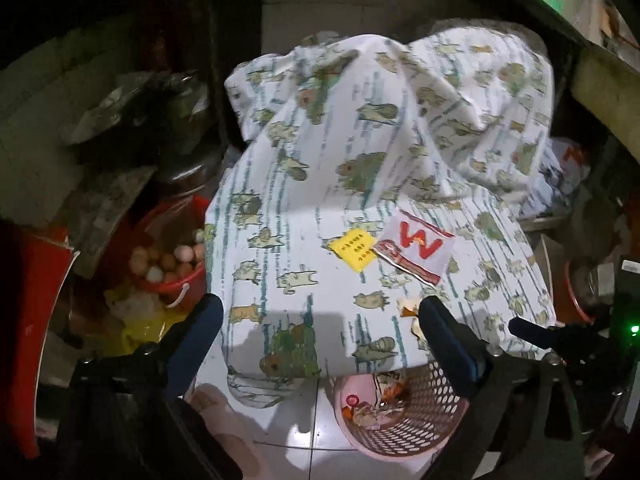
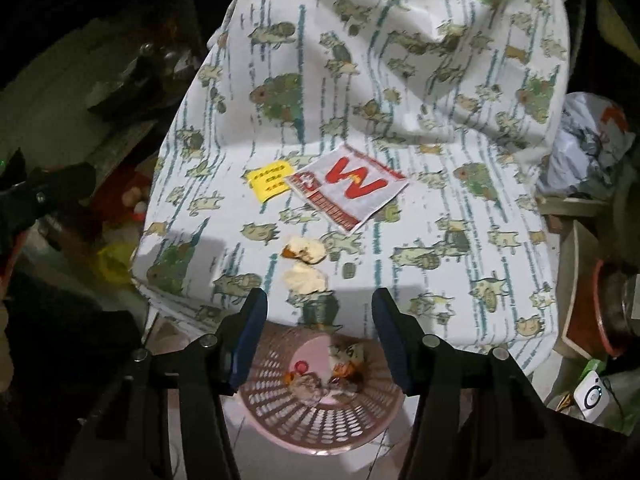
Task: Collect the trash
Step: 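Move both open tools back over the bread scraps on the table, then grasp a bread scrap with the right tool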
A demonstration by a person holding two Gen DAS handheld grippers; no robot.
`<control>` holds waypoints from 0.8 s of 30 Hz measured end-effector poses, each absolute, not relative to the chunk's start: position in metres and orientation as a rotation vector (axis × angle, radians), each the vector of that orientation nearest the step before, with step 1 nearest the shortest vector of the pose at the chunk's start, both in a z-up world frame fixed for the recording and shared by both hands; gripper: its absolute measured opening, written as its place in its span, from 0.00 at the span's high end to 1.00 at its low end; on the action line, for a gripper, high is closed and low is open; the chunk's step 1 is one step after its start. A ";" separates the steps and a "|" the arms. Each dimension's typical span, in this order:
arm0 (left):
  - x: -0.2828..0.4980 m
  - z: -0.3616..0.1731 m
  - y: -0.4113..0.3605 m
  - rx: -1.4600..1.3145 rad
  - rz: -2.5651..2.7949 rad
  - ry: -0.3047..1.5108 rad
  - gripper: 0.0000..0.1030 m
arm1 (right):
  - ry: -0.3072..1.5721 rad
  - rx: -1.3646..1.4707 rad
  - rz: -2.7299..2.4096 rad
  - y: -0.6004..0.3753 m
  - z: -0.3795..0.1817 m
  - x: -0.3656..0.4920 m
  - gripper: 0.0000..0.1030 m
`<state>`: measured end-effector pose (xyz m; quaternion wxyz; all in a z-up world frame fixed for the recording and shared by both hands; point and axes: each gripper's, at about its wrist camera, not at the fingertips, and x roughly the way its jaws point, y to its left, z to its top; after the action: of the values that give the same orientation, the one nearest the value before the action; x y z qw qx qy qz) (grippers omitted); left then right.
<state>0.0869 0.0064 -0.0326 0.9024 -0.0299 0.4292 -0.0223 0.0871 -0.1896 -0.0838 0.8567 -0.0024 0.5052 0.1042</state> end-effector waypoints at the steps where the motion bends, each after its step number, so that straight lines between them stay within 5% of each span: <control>1: 0.087 -0.033 0.009 -0.076 -0.030 0.888 0.05 | 1.074 -0.007 0.211 -0.188 -0.083 0.092 0.45; 24: 0.123 -0.058 0.045 -0.116 -0.029 0.973 0.05 | 1.380 0.006 0.122 -0.151 -0.177 0.158 0.48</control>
<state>0.1226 0.0454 -0.0576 0.8823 -0.0557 0.4672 -0.0141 0.1583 -0.1510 -0.1767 0.7697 0.0030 0.6360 0.0564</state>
